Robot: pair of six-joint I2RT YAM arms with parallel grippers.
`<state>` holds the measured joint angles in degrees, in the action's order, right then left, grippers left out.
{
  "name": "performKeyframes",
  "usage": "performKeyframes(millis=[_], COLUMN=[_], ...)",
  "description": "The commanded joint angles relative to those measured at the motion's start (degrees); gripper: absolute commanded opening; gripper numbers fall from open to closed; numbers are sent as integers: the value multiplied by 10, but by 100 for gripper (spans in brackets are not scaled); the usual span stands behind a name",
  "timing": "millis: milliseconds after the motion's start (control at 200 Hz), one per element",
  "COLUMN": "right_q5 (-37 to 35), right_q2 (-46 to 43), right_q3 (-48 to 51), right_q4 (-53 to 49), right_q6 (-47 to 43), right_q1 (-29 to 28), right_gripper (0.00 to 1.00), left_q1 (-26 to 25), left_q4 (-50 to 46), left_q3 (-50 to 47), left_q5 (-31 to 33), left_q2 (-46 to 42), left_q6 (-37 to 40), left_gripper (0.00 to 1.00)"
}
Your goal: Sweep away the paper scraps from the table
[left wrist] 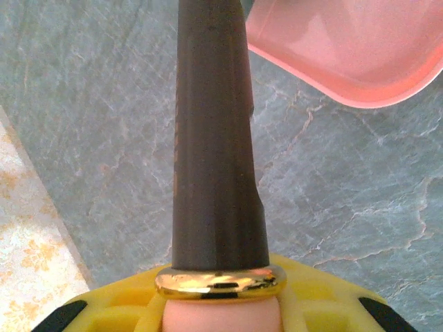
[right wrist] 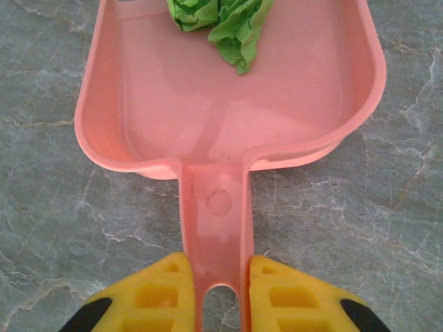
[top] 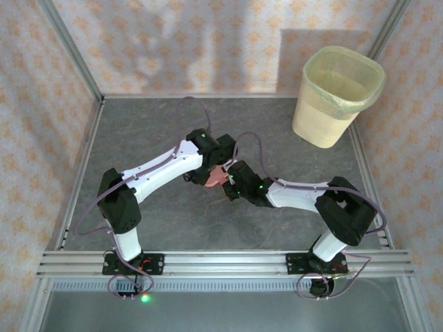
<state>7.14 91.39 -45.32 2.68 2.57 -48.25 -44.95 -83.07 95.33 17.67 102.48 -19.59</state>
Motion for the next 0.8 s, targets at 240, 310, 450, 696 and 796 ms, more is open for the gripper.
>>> performKeyframes(millis=[240,310,450,696,796], right_q5=[42,42,36,42,45], right_q2=[4,4,6,21,22], right_q3=[-3,-7,-13,-34,-35], right_q4=[-34,-43,-59,-90,-93], right_q6=[25,21,14,11,14], right_q1=[30,30,30,31,33], right_gripper=[0,0,0,0,0], left_q1=[42,46,47,50,50], left_q4=[-23,-24,-19,-3,6], left_q3=[126,143,153,138,128], left_q5=[54,47,41,15,-3], left_q2=[38,60,97,112,109], left_q6=[-13,-11,-9,-2,1], left_gripper=[0,0,0,0,0])
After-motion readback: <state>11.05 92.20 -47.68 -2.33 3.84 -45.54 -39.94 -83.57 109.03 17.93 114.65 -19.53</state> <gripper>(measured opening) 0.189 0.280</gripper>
